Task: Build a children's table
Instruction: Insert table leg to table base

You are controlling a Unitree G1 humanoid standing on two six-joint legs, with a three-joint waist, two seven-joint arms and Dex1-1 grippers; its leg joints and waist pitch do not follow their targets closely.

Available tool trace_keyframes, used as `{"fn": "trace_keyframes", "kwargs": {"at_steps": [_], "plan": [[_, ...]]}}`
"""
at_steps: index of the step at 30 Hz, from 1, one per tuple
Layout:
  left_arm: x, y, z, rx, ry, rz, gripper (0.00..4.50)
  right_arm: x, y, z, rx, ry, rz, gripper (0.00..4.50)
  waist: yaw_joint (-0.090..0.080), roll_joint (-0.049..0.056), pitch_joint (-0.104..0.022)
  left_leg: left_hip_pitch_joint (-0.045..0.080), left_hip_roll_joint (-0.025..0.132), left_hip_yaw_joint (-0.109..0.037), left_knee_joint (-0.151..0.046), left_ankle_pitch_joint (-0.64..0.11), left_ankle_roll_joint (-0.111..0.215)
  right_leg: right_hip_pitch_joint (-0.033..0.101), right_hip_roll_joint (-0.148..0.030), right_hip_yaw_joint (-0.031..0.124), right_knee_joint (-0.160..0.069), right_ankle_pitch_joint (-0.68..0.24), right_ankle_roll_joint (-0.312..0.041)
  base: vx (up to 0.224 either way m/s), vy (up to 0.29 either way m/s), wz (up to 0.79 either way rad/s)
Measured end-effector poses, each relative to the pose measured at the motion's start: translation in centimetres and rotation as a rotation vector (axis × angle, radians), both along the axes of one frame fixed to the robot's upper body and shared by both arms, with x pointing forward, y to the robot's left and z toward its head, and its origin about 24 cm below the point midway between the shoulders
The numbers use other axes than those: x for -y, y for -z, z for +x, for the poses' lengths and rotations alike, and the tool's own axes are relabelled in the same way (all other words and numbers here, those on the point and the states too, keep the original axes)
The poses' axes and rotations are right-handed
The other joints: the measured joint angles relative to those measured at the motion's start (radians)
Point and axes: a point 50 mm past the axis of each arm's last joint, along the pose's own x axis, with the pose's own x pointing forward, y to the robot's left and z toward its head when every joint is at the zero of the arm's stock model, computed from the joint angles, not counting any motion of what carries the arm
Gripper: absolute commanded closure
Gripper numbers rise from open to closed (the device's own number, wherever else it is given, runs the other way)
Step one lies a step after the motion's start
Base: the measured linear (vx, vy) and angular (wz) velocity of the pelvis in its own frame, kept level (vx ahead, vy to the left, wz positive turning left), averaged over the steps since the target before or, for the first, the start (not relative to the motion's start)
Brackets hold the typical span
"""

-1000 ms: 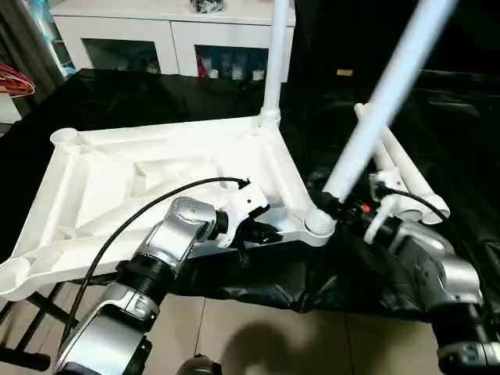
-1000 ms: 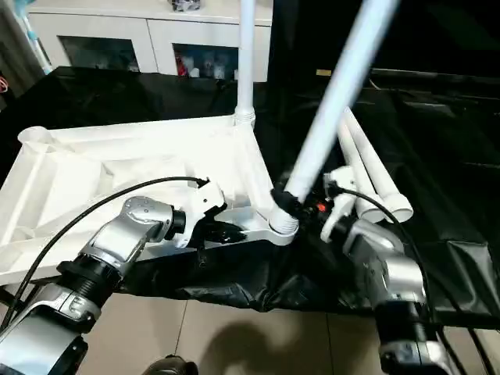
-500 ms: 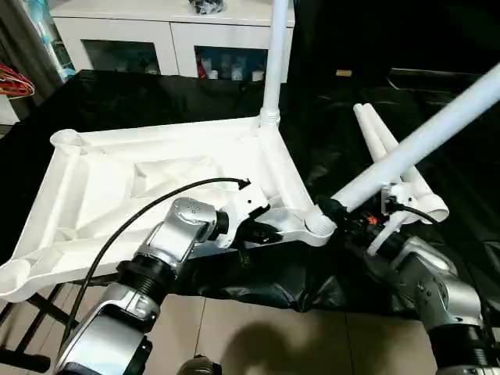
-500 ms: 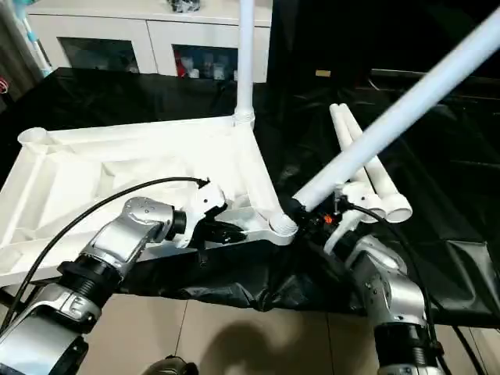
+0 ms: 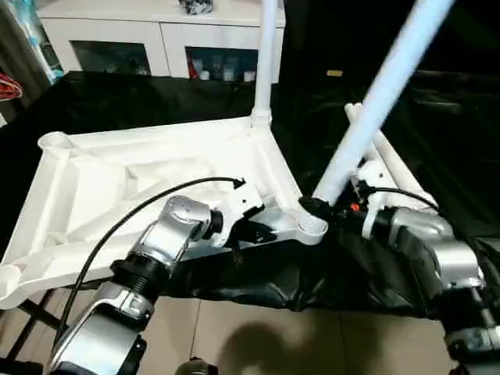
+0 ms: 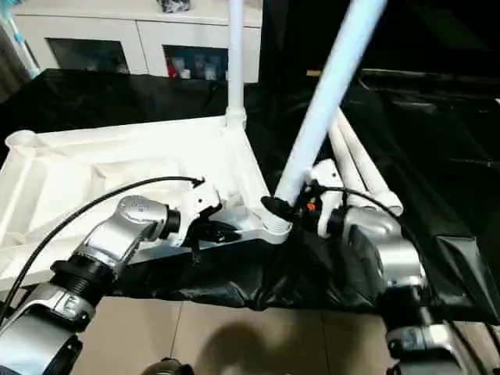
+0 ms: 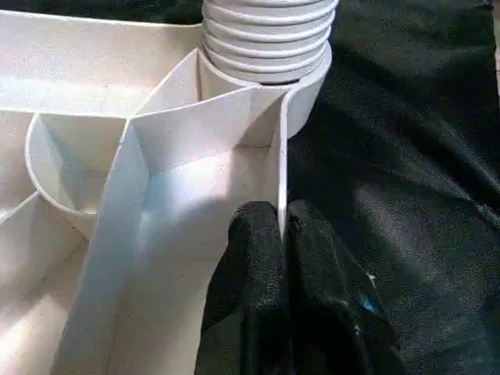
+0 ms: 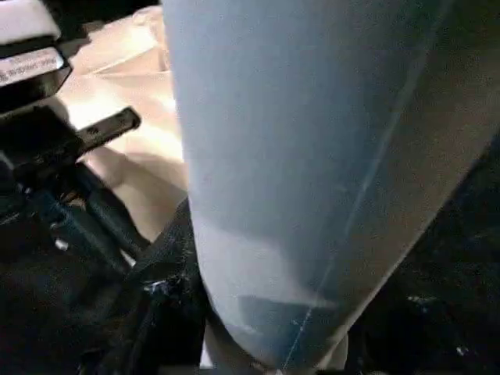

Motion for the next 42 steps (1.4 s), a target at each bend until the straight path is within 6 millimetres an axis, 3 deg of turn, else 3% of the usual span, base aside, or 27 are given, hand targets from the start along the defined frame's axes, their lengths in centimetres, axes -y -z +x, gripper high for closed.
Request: {"fn": "trace_keyframes", "kwargs": {"at_steps": [13, 27, 42], "plan": [[-0.4, 0.0, -0.1, -0.004, 0.024, 0.015, 4.5, -0.1, 0.1, 0.1, -0.014, -0.072, -0.033, 2.61, 0.0, -0.008, -0.004, 0.0, 0.0, 0.0, -0.001, 0.0, 0.0, 0.0, 0.0, 0.0, 0.0, 0.0, 0.0, 0.0, 0.0, 0.0], [-0.1, 0.1, -0.1, -0.003, 0.006, 0.013, 4.5, 0.6, 1.6, -1.1, -0.026, 0.119, 0.13, 2.61, 0.0, -0.01, -0.003, 0.004, 0.0, 0.0, -0.002, 0.0, 0.0, 0.004, 0.0, 0.0, -0.001, 0.0, 0.0, 0.0, 0.0, 0.0], [0.2, 0.2, -0.3, -0.006, 0.032, 0.015, 4.5, 0.0, 0.9, -2.0, 0.024, 0.058, -0.002, 2.61, 0.008, -0.009, -0.004, 0.012, -0.002, 0.0, -0.012, 0.0, 0.0, 0.014, 0.0, 0.0, -0.013, -0.001, 0.002, 0.0, 0.0, 0.0]]}}
